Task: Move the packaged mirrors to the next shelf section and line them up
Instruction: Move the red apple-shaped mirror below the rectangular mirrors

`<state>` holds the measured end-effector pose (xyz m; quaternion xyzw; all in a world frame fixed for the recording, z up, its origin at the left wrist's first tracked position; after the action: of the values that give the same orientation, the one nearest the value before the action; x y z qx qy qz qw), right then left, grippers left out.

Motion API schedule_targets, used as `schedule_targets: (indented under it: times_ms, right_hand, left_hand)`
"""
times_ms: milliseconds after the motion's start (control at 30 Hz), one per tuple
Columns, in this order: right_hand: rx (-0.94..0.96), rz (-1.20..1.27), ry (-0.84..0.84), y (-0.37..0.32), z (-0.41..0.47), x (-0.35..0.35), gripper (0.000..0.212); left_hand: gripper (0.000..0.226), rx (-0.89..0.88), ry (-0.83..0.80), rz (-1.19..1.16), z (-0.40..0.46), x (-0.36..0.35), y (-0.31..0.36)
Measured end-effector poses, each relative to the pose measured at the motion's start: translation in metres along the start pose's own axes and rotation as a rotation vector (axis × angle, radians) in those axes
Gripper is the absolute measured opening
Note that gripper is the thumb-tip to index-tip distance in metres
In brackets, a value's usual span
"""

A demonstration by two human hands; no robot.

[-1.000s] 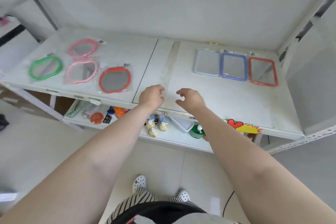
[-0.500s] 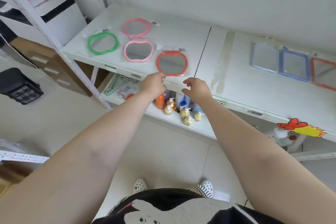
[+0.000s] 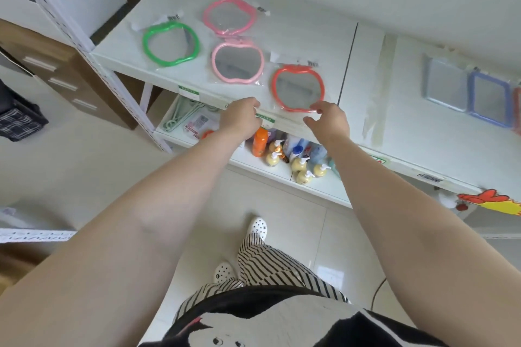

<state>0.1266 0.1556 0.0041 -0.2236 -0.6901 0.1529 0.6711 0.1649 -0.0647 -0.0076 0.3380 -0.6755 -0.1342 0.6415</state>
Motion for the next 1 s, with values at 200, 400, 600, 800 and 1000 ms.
schedule_targets:
  times_ms: [200, 400, 600, 800, 1000]
  right_hand:
    - [-0.168, -0.051, 0.147, 0.011, 0.044, -0.009, 0.052]
    - [-0.321, -0.034, 0.08, 0.029, 0.066, -0.024, 0.065]
    - [-0.411, 0.067, 0.058, 0.038, 0.065, -0.031, 0.068]
    - [-0.592, 0.35, 0.128, 0.042, 0.039, -0.038, 0.068]
    - [-0.733, 0.495, 0.258, 0.021, -0.018, -0.042, 0.046]
  left_hand:
    - [0.047, 0.027, -0.076, 0.016, 0.044, -0.011, 0.005]
    - [0.055, 0.13, -0.235, -0.155, 0.07, -0.041, 0.021]
    - [0.023, 0.286, -0.307, -0.339, 0.095, -0.065, 0.025]
    - [0.009, 0.259, -0.436, -0.421, 0.101, -0.072, 0.024]
    - [0.011, 0.089, -0.506, -0.416, 0.098, -0.053, 0.013]
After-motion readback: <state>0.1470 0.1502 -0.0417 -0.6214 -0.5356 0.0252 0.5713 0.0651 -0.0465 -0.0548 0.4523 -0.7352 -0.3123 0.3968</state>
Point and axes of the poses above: each hand's wrist, its own z-axis towards the middle knuckle, its own x-axis out of the back of the hand, y = z × x, the point moved 9 cm from there along z, towards the middle knuckle, and after that the axes turned 7 degrees about y, right-handed, at the moved point
